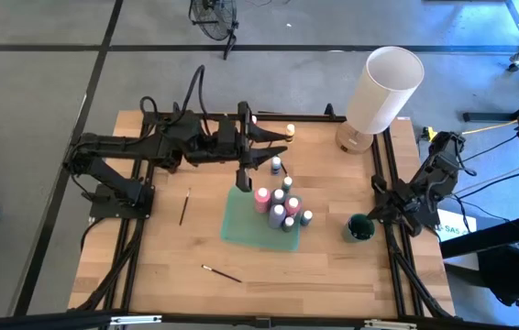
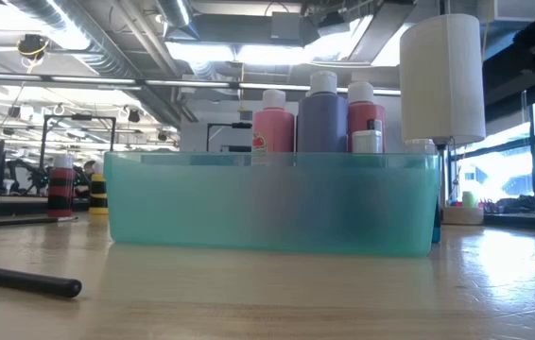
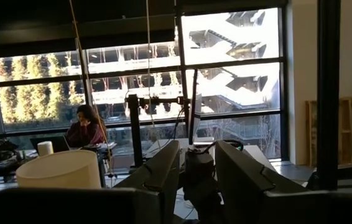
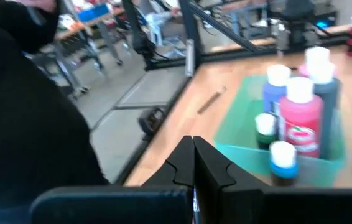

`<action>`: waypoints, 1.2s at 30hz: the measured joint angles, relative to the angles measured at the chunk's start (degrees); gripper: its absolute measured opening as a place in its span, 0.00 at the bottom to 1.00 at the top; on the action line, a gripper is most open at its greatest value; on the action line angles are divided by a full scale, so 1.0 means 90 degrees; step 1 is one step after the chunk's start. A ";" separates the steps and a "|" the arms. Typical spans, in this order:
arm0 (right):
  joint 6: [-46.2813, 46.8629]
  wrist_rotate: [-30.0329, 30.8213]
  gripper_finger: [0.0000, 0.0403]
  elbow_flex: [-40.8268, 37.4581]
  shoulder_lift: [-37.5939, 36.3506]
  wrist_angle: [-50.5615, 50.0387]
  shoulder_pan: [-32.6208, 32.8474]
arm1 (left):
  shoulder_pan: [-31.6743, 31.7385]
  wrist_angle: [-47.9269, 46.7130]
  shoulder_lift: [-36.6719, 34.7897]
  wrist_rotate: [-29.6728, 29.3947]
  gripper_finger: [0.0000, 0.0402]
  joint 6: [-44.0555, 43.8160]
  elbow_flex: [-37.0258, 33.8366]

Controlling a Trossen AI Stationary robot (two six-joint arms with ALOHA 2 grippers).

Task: Pick & Place Paint Supplies
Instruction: Put the black eyeshadow brush into the green cup

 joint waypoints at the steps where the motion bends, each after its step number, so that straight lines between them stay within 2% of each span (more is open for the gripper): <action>1: 0.0004 0.0091 0.00 0.0000 0.0000 -0.0113 -0.0001 | 0.0026 0.0024 0.0000 0.0060 0.24 0.0000 0.0000; 8: 0.0102 0.0331 0.00 -0.0002 -0.0007 -0.0257 0.0000 | 0.0165 0.0038 0.0000 0.0225 0.24 0.0000 0.0000; 15: 0.0668 0.0927 0.00 0.0000 -0.0008 -0.0510 0.0000 | 0.0337 0.0038 0.0000 0.0391 0.24 0.0002 0.0000; 30: 0.0952 0.0744 0.04 0.0000 -0.0010 -0.0516 0.0000 | 0.0588 0.0255 0.0044 0.0699 0.24 0.0002 0.0000; 36: 0.1335 0.0342 0.05 0.0000 -0.0007 -0.0609 -0.0001 | 0.0654 0.0284 0.0043 0.1024 0.24 0.0001 0.0000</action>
